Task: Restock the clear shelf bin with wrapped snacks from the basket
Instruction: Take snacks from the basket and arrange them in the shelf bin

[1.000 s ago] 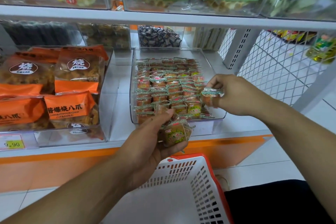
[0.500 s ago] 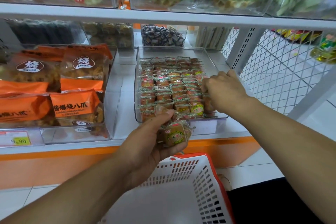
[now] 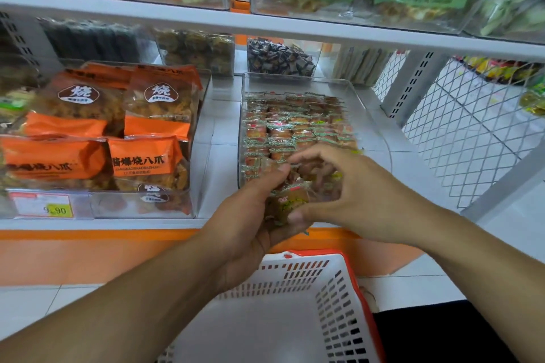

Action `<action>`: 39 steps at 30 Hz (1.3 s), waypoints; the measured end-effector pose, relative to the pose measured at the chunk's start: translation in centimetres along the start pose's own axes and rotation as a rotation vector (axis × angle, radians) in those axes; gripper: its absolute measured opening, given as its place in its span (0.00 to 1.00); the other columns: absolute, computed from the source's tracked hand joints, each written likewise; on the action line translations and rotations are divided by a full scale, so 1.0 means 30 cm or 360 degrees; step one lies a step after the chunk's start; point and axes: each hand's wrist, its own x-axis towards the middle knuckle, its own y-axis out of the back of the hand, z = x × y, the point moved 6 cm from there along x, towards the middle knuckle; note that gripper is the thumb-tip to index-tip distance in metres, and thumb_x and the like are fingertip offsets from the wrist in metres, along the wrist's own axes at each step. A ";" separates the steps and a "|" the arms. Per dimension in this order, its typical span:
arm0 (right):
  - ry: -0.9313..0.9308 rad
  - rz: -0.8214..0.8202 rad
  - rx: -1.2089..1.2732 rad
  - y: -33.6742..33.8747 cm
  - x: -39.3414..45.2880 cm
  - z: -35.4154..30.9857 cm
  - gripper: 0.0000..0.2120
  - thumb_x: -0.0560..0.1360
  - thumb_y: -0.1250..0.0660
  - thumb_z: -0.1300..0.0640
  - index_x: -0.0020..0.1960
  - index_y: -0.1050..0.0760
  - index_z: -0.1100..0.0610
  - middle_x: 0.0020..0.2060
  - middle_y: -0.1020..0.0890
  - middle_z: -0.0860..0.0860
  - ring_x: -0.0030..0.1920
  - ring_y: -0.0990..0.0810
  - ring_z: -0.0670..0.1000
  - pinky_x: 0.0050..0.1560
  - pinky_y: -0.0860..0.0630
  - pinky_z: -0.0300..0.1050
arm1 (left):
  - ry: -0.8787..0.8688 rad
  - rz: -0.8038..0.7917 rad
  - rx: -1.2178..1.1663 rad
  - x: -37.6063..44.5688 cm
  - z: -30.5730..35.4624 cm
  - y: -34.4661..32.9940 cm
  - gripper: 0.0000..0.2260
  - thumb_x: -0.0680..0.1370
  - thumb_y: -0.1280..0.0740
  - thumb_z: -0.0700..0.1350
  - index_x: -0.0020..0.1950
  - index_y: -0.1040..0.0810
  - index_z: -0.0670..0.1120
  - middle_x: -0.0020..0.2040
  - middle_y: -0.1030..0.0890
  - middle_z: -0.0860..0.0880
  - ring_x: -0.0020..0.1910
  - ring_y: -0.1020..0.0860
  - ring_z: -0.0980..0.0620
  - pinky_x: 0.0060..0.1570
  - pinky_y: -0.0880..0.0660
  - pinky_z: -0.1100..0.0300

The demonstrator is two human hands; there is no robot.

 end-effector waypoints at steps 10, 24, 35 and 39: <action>-0.0239 0.0167 0.0713 0.060 0.002 0.072 0.16 0.71 0.24 0.60 0.57 0.18 0.50 0.40 0.14 0.50 0.37 0.16 0.53 0.41 0.19 0.44 | -0.0103 0.0101 -0.0050 0.006 0.026 0.010 0.11 0.78 0.30 0.52 0.50 0.13 0.45 0.52 0.14 0.40 0.51 0.14 0.42 0.42 0.16 0.55; -0.0602 -0.0362 0.1158 -0.019 -0.040 0.121 0.13 0.79 0.34 0.62 0.63 0.21 0.61 0.55 0.15 0.59 0.56 0.16 0.57 0.56 0.20 0.45 | -0.0238 0.0026 -0.0019 0.012 0.023 -0.005 0.11 0.78 0.31 0.50 0.51 0.13 0.45 0.55 0.14 0.41 0.53 0.15 0.45 0.43 0.17 0.59; -0.0456 0.0265 0.0586 0.184 -0.045 0.145 0.18 0.73 0.26 0.62 0.61 0.19 0.51 0.50 0.13 0.52 0.45 0.17 0.49 0.48 0.23 0.32 | -0.0177 0.0179 -0.0060 0.036 -0.001 0.013 0.24 0.71 0.24 0.52 0.64 0.21 0.44 0.54 0.14 0.41 0.49 0.14 0.44 0.43 0.16 0.55; -0.0485 0.0398 -0.0365 0.252 -0.044 0.193 0.16 0.68 0.20 0.57 0.51 0.20 0.43 0.49 0.19 0.45 0.40 0.24 0.47 0.41 0.30 0.37 | -0.0154 0.0265 -0.0027 0.040 -0.011 0.023 0.30 0.65 0.22 0.53 0.66 0.21 0.49 0.50 0.13 0.44 0.49 0.14 0.43 0.41 0.16 0.55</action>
